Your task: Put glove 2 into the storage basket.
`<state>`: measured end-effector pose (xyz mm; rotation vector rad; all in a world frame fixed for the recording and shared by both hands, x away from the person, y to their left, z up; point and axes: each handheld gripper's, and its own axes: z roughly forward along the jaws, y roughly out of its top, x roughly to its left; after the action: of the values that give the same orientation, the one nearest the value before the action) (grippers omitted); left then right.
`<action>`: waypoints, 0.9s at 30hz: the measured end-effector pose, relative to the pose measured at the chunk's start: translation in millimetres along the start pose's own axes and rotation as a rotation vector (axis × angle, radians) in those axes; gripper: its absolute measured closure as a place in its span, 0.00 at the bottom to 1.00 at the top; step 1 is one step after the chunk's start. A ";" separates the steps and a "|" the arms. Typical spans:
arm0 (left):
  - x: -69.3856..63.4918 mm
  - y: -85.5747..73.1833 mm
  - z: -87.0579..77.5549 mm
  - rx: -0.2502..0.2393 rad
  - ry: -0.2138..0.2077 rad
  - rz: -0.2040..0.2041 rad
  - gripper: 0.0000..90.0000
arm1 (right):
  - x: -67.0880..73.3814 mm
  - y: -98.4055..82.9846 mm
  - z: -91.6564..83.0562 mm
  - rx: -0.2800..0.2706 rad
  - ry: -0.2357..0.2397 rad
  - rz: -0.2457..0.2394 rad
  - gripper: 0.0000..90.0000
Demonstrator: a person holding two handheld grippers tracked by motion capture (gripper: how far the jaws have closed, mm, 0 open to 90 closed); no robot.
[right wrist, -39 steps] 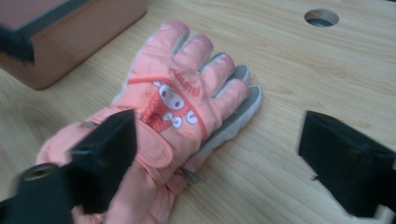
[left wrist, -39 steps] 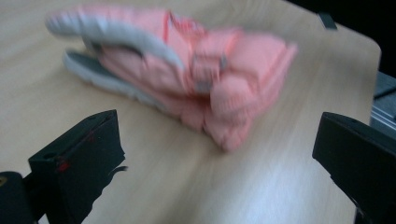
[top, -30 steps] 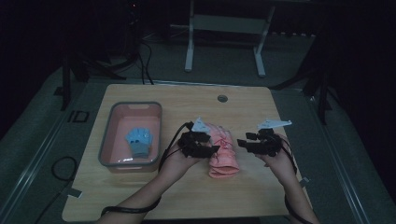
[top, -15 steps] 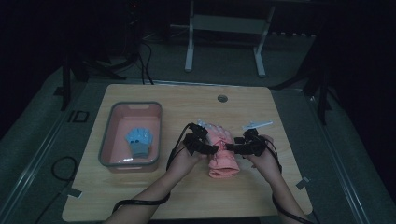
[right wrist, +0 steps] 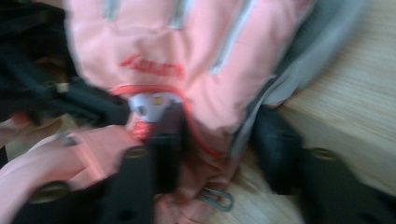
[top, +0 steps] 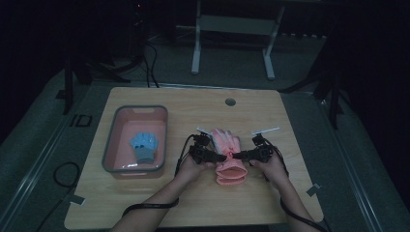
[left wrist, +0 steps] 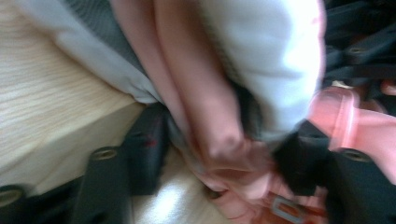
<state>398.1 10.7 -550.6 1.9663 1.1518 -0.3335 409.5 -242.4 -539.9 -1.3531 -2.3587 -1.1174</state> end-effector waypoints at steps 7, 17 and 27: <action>-9.1 5.4 -12.8 0.020 0.003 0.028 0.71 | 26.3 0.6 -5.2 -0.049 -0.108 -0.069 0.84; -36.7 23.8 -57.2 -0.015 0.051 0.127 0.73 | 65.4 18.2 -31.9 -0.132 -0.137 -0.137 0.85; -38.8 30.1 -94.7 -0.012 0.072 0.151 0.73 | 97.4 41.7 -32.4 -0.126 -0.147 -0.213 0.85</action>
<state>385.9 51.3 -452.7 2.0549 1.0402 -0.1770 382.6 -188.9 -446.7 -1.2872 -2.6299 -1.2843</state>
